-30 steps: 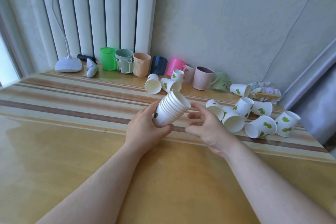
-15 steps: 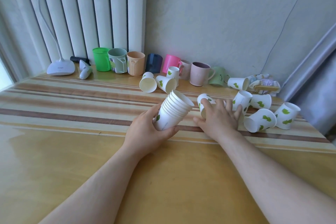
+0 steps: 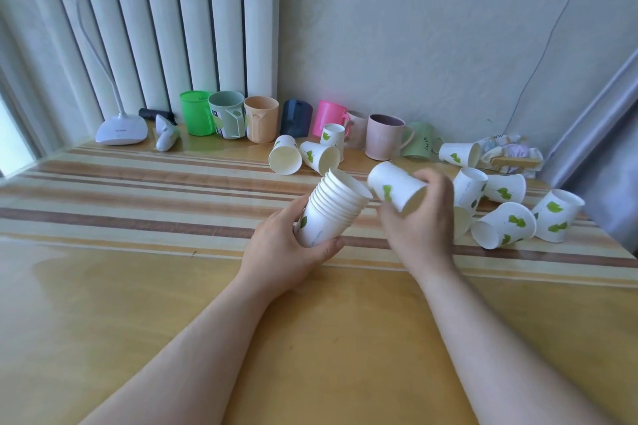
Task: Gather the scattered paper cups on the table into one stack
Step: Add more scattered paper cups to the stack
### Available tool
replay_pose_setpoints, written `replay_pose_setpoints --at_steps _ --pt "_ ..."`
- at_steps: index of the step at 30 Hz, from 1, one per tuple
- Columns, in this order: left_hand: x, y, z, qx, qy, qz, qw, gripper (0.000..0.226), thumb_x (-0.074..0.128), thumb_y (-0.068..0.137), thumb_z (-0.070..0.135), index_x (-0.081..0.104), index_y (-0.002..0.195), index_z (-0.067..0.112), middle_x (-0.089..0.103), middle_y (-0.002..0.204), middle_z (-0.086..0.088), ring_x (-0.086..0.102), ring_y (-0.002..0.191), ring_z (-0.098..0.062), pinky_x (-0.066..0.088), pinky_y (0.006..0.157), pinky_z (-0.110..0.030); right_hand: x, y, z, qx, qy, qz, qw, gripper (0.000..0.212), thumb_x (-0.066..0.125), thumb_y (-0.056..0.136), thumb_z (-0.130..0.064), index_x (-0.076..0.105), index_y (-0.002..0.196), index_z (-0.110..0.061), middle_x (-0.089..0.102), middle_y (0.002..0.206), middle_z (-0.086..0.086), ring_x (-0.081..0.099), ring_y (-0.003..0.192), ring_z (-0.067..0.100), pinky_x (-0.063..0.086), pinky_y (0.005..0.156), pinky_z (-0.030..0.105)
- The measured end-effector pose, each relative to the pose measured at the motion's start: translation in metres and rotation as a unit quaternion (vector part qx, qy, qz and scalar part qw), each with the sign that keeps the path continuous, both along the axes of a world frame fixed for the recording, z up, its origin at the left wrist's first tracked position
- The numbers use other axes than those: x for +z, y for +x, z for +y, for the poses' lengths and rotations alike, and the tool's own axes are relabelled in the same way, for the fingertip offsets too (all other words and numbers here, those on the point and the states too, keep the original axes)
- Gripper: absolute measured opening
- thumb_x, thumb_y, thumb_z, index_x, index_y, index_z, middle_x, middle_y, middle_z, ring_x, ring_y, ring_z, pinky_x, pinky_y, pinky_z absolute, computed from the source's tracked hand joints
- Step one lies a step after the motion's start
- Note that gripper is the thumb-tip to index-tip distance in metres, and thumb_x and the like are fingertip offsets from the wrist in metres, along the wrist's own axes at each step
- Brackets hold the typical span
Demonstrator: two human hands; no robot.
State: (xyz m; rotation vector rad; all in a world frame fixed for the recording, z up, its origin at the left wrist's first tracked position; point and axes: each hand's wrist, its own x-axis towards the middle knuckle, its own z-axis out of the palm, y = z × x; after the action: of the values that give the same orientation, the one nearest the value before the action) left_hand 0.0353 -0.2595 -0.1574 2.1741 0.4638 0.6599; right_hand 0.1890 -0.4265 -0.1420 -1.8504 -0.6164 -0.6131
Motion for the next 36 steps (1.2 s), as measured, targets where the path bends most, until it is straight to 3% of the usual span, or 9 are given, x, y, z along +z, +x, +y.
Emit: replay_pose_setpoints --at_steps 3,6,11,16,19,24,29,32,36 --pt "0.0 0.0 -0.001 -0.005 0.008 -0.003 1.0 0.069 0.086 0.076 0.06 0.058 0.139 0.052 0.072 0.107 0.021 0.066 0.103 -0.008 0.058 0.092 -0.042 0.024 -0.015 -0.004 0.155 0.276 0.285 0.905 0.038 0.069 0.08 -0.029 0.055 0.114 -0.04 0.065 0.121 -0.003 0.066 0.098 0.022 0.056 0.073 0.037" --pt "0.0 0.0 -0.002 -0.014 0.026 -0.002 1.0 0.076 0.087 0.075 0.057 0.055 0.144 0.055 0.071 0.112 0.024 0.064 0.108 -0.008 0.055 0.095 -0.04 0.036 -0.017 -0.01 0.3 0.332 0.334 0.83 0.046 0.064 0.083 -0.024 0.059 0.128 -0.033 0.069 0.114 -0.003 0.062 0.08 0.015 0.043 0.057 0.024" --pt "0.0 0.0 -0.002 -0.023 0.049 -0.005 0.999 0.077 0.089 0.074 0.053 0.056 0.143 0.053 0.07 0.112 0.023 0.062 0.108 -0.008 0.054 0.094 -0.038 0.034 -0.019 -0.011 0.331 0.239 0.266 0.873 0.064 0.075 0.077 -0.012 0.056 0.139 -0.018 0.07 0.104 -0.005 0.067 0.085 0.006 0.048 0.061 0.016" --pt "-0.001 0.0 -0.002 -0.023 0.052 -0.01 0.998 0.079 0.091 0.074 0.048 0.056 0.145 0.053 0.065 0.117 0.024 0.057 0.11 -0.004 0.047 0.091 -0.023 0.025 -0.027 -0.01 0.335 0.2 0.278 0.878 0.065 0.079 0.083 -0.008 0.06 0.145 -0.018 0.077 0.117 -0.002 0.072 0.108 0.015 0.061 0.093 0.036" --pt "0.0 0.0 -0.002 -0.02 0.06 0.018 0.998 0.084 0.087 0.076 0.037 0.05 0.15 0.052 0.058 0.116 0.02 0.054 0.106 -0.004 0.045 0.088 -0.023 0.022 -0.036 -0.004 0.341 0.172 0.269 0.884 0.063 0.078 0.085 -0.008 0.057 0.144 -0.012 0.076 0.106 -0.006 0.072 0.091 0.007 0.058 0.076 0.024" --pt "0.0 0.0 0.002 -0.011 0.071 0.035 0.997 0.079 0.085 0.075 0.035 0.052 0.146 0.05 0.063 0.105 0.016 0.059 0.101 -0.009 0.045 0.083 -0.03 0.007 -0.043 0.004 0.344 0.19 0.337 0.856 0.123 0.087 0.077 -0.008 0.013 0.168 -0.044 0.064 0.145 -0.001 0.075 0.111 0.009 0.064 0.083 0.038" --pt "-0.001 -0.005 0.001 -0.038 0.052 0.023 0.998 0.063 0.09 0.074 0.042 0.064 0.132 0.046 0.076 0.103 0.023 0.069 0.097 0.0 0.055 0.082 -0.026 -0.006 -0.058 0.017 0.347 0.084 0.323 0.877 0.081 0.088 0.079 0.003 0.052 0.139 -0.036 0.077 0.121 -0.006 0.076 0.111 0.013 0.065 0.083 0.034" --pt "0.0 -0.006 -0.003 -0.034 0.06 0.04 0.997 0.048 0.089 0.075 0.04 0.069 0.118 0.041 0.077 0.101 0.024 0.069 0.098 0.003 0.056 0.082 -0.027 -0.012 -0.063 0.02 0.309 0.01 0.286 0.907 0.066 0.094 0.075 -0.01 0.059 0.123 -0.04 0.078 0.112 -0.017 0.075 0.106 0.003 0.063 0.086 0.028" --pt "0.0 -0.005 -0.006 -0.032 0.101 0.08 0.991 0.062 0.083 0.073 0.064 0.067 0.131 0.051 0.074 0.108 0.027 0.065 0.105 0.001 0.051 0.09 -0.022 -0.005 -0.047 0.003 0.224 -0.019 0.254 0.941 0.056 0.096 0.07 -0.032 0.059 0.11 -0.047 0.077 0.105 -0.019 0.072 0.094 -0.006 0.058 0.076 0.018"
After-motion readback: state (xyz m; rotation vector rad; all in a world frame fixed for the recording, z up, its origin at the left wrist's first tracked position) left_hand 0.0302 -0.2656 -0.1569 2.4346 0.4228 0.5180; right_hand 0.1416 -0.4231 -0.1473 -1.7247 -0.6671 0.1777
